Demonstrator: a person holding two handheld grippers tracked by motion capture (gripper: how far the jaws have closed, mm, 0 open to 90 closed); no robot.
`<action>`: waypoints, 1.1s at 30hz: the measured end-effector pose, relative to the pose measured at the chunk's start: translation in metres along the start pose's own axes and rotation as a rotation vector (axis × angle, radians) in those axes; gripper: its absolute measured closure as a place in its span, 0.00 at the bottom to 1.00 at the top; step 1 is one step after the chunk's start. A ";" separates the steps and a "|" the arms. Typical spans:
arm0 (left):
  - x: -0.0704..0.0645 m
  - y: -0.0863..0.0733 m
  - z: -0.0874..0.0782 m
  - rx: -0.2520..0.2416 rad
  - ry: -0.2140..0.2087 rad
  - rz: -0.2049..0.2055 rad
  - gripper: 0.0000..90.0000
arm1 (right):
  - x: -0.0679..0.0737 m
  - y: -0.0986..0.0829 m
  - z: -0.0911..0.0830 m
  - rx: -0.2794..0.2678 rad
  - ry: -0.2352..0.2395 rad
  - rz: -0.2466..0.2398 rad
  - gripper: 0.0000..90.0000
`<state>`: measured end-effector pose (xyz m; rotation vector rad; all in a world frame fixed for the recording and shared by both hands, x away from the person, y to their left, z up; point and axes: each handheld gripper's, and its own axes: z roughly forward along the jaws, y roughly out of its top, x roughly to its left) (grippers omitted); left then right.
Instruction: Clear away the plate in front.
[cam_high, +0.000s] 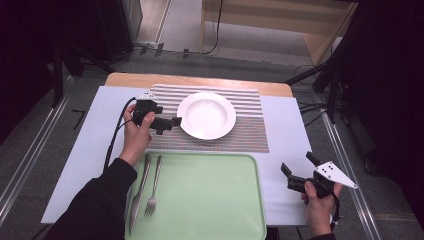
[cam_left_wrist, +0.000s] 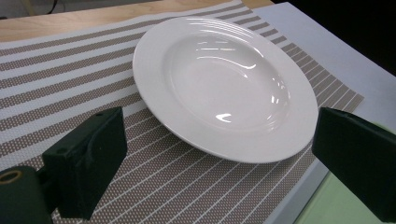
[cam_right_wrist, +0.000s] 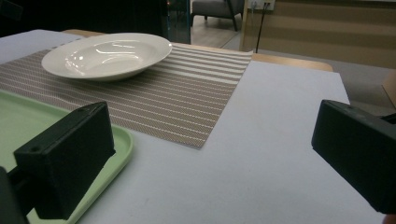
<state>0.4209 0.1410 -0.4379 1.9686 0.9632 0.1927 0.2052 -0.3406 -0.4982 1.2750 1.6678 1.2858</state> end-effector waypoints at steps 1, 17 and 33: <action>0.000 0.000 0.001 0.000 0.003 -0.003 0.03 | 0.000 0.000 0.000 0.000 0.001 0.001 0.00; 0.010 0.011 0.026 0.034 -0.008 -0.033 0.01 | 0.000 -0.001 0.001 0.006 0.002 -0.003 0.00; 0.023 0.010 0.054 0.091 -0.005 -0.071 0.01 | -0.001 -0.002 0.002 0.008 0.005 -0.006 0.00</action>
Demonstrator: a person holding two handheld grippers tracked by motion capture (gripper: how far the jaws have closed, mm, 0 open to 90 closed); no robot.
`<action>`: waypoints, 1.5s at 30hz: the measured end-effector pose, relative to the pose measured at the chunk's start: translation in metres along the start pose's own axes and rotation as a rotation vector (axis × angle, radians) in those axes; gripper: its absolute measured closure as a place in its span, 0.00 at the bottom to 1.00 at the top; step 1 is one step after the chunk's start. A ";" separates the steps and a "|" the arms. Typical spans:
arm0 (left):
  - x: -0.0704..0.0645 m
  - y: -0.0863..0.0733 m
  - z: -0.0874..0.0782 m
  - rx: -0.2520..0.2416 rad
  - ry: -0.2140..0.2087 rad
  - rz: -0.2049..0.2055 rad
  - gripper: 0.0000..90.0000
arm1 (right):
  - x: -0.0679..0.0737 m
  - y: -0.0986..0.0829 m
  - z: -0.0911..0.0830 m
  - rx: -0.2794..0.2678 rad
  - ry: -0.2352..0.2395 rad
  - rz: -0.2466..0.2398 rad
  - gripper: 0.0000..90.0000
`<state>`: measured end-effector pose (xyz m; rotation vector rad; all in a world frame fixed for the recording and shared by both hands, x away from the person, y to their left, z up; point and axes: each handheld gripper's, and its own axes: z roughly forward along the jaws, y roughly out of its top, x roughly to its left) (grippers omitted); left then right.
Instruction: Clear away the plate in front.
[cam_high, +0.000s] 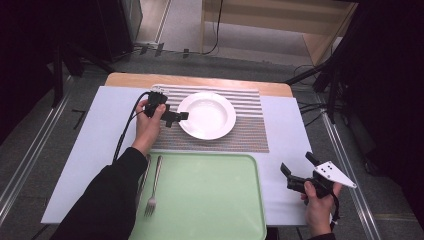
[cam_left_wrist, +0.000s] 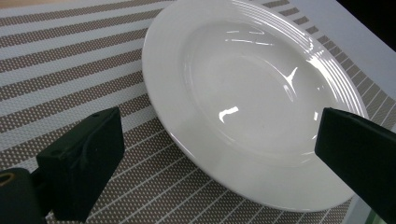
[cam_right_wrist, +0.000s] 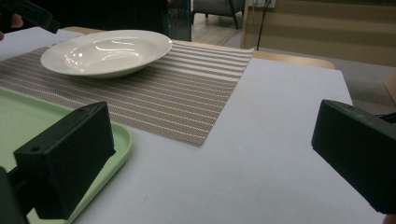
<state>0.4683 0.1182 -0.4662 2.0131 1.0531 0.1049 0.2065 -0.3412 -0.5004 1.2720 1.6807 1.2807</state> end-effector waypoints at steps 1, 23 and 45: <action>-0.001 0.000 0.002 0.005 0.001 -0.002 0.01 | 0.000 0.000 0.000 0.000 0.000 0.001 0.00; 0.001 -0.001 0.031 0.045 -0.028 -0.065 0.01 | -0.002 -0.001 0.001 0.005 -0.002 0.006 0.00; -0.005 -0.003 0.050 0.066 0.030 -0.159 0.25 | -0.001 -0.001 0.002 0.009 0.000 0.001 0.00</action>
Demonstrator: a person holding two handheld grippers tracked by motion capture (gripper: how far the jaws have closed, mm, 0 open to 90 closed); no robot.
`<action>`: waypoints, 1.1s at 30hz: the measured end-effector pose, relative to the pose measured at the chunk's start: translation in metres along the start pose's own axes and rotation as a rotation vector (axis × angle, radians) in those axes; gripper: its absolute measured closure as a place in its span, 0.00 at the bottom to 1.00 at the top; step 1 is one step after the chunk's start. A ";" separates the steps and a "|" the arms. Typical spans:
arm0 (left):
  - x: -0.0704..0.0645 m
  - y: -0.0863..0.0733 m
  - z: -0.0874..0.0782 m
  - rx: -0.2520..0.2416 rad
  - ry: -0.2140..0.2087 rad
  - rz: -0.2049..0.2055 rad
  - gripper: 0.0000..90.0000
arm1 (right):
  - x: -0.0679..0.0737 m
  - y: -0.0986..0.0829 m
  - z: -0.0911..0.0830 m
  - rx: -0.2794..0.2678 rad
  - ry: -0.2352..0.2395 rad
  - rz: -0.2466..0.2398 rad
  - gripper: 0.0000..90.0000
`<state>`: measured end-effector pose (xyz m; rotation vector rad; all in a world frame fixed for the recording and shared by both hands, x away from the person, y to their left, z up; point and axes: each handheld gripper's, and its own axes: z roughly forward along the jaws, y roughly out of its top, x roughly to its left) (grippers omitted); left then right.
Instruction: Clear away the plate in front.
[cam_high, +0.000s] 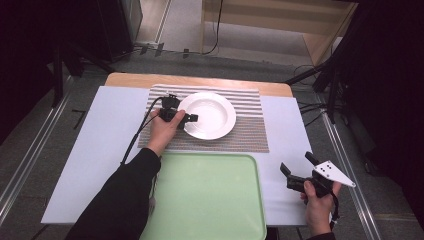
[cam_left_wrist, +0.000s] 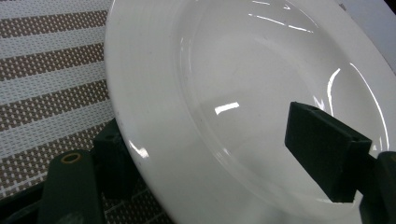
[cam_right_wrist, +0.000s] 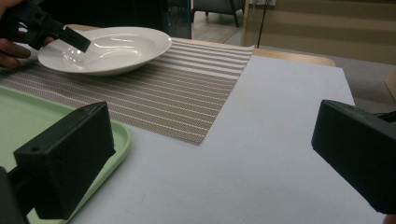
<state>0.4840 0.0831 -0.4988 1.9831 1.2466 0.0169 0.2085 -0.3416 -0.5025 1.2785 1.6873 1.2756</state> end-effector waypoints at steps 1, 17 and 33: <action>0.000 0.001 0.000 -0.001 0.006 -0.025 0.25 | 0.000 0.000 0.000 -0.002 0.000 -0.003 0.00; 0.000 0.003 -0.008 0.012 0.090 -0.013 0.63 | 0.000 0.000 0.001 0.003 -0.001 0.003 0.00; -0.027 0.010 -0.021 -0.057 -0.001 0.048 0.86 | 0.000 0.000 -0.001 0.006 -0.006 0.003 0.00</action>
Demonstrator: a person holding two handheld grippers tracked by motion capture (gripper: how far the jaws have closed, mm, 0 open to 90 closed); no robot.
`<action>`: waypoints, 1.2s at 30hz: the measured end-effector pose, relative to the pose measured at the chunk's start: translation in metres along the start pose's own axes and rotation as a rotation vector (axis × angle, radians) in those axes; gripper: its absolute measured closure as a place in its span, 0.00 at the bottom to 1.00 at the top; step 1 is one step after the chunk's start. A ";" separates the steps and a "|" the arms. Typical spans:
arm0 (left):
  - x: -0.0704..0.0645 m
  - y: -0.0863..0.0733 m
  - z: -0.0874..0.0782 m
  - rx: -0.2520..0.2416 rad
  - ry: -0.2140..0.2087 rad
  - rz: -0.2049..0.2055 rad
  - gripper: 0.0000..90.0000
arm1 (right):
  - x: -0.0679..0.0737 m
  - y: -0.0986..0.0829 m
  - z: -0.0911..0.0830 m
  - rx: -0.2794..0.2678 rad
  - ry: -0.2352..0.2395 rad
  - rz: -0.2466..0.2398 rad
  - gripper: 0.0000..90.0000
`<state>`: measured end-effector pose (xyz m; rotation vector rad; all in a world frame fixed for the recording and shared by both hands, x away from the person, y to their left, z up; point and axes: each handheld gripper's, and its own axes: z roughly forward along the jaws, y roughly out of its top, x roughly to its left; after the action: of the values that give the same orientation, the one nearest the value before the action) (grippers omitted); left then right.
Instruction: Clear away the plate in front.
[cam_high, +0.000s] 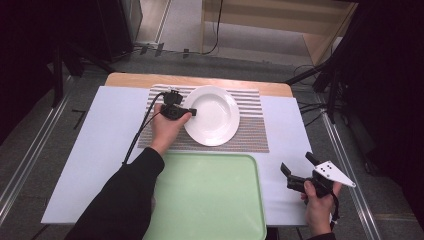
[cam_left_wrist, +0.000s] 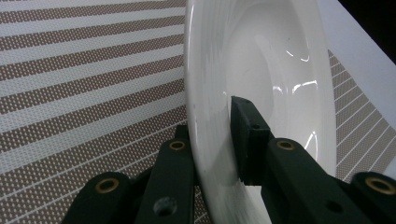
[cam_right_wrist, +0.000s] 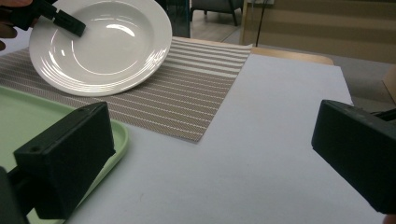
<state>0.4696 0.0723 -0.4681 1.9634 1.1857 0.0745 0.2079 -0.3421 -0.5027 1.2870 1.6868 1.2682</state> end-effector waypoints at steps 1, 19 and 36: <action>0.000 0.000 0.000 0.001 0.000 -0.012 0.87 | 0.000 0.000 0.000 -0.002 0.000 0.000 0.00; 0.014 0.000 -0.015 -0.090 -0.058 -0.109 0.91 | -0.001 0.000 0.000 -0.006 -0.004 -0.002 0.00; 0.019 0.001 -0.054 -0.153 -0.090 -0.086 0.91 | 0.000 -0.001 0.001 0.000 -0.002 -0.001 0.00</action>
<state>0.4573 0.1195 -0.4382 1.7629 1.1698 0.0309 0.2089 -0.3416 -0.5039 1.2867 1.6865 1.2657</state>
